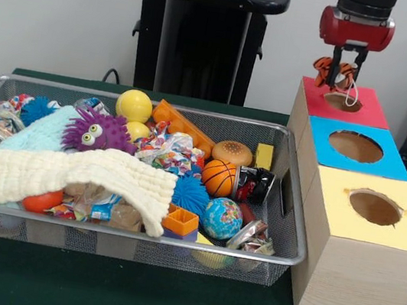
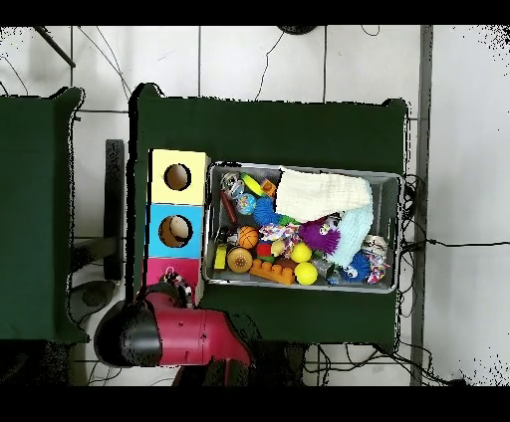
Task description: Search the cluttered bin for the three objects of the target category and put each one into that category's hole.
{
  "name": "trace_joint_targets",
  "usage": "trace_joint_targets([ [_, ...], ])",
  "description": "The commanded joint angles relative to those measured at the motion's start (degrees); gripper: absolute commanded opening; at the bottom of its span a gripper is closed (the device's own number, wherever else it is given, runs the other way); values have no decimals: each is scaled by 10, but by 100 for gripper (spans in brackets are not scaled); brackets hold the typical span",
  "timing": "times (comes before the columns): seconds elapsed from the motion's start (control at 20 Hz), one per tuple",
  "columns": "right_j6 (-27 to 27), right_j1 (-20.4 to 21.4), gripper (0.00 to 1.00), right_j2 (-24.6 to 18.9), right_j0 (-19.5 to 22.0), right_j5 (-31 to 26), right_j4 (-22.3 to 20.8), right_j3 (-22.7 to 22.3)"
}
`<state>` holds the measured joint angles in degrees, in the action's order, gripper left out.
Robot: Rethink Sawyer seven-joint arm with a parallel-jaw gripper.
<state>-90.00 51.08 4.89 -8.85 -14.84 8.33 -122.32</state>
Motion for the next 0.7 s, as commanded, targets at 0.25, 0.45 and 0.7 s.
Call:
trace_joint_targets([
  [0.25,-153,4,0,-17,-15,-6,55,13],
  [0.45,-160,-2,0,-20,-27,0,69,16],
  [0.7,-145,-9,0,21,-46,-26,53,25],
])
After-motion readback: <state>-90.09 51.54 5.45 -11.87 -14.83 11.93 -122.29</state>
